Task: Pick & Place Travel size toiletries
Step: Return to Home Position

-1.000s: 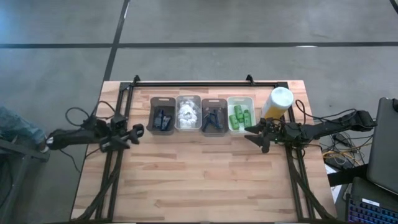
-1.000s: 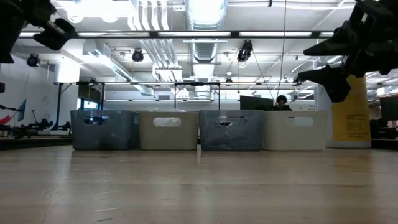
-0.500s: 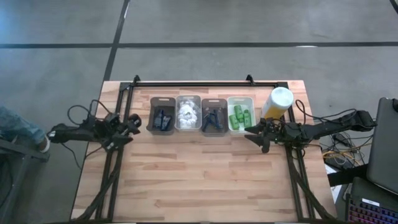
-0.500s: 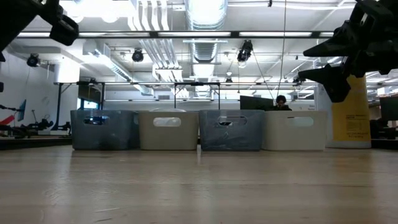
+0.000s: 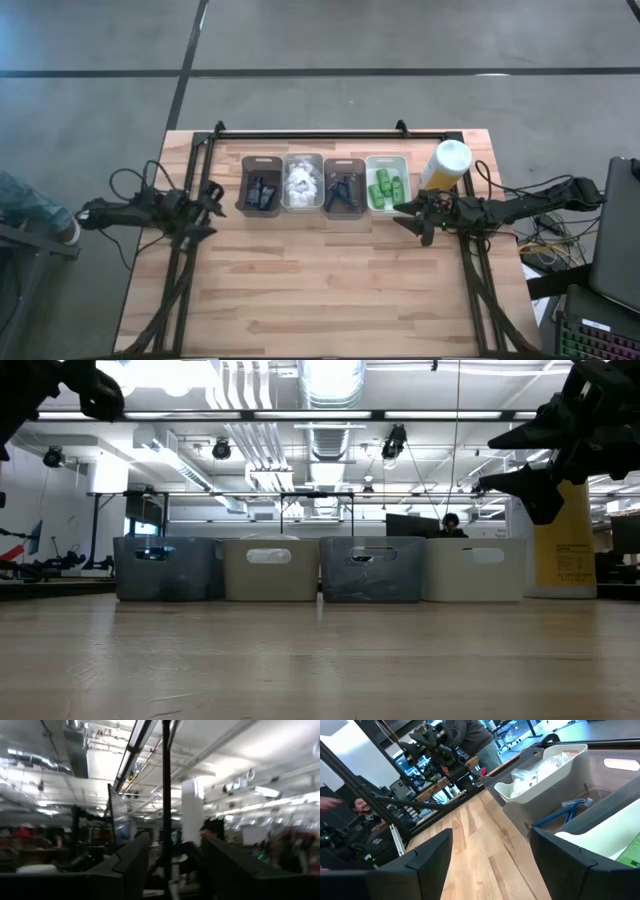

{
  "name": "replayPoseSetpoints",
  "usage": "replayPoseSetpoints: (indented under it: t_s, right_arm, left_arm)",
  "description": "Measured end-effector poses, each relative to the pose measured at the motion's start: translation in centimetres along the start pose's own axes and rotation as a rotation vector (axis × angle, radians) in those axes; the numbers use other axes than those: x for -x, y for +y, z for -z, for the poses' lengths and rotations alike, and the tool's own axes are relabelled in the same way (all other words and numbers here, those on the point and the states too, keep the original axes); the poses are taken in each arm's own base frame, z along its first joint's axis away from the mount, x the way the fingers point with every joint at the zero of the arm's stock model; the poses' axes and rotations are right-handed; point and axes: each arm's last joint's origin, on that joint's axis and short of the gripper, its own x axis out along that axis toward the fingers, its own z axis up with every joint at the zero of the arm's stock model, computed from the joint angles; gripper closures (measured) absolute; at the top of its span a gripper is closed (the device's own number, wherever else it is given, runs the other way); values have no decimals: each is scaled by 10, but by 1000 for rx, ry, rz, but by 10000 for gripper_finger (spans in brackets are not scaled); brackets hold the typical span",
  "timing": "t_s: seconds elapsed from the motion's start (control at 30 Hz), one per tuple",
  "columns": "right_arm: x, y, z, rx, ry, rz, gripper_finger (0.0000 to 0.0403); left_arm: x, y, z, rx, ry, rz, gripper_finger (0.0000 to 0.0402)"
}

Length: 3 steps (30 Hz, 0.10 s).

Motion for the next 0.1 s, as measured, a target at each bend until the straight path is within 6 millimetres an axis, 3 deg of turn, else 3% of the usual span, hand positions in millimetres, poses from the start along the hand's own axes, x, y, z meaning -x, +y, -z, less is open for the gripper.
replayPoseSetpoints:
  t_s: [0.1]
  right_arm:
    - [0,0,0,0,0,0,135]
  left_arm:
    - [-1,1,5,-130,48,-8,213]
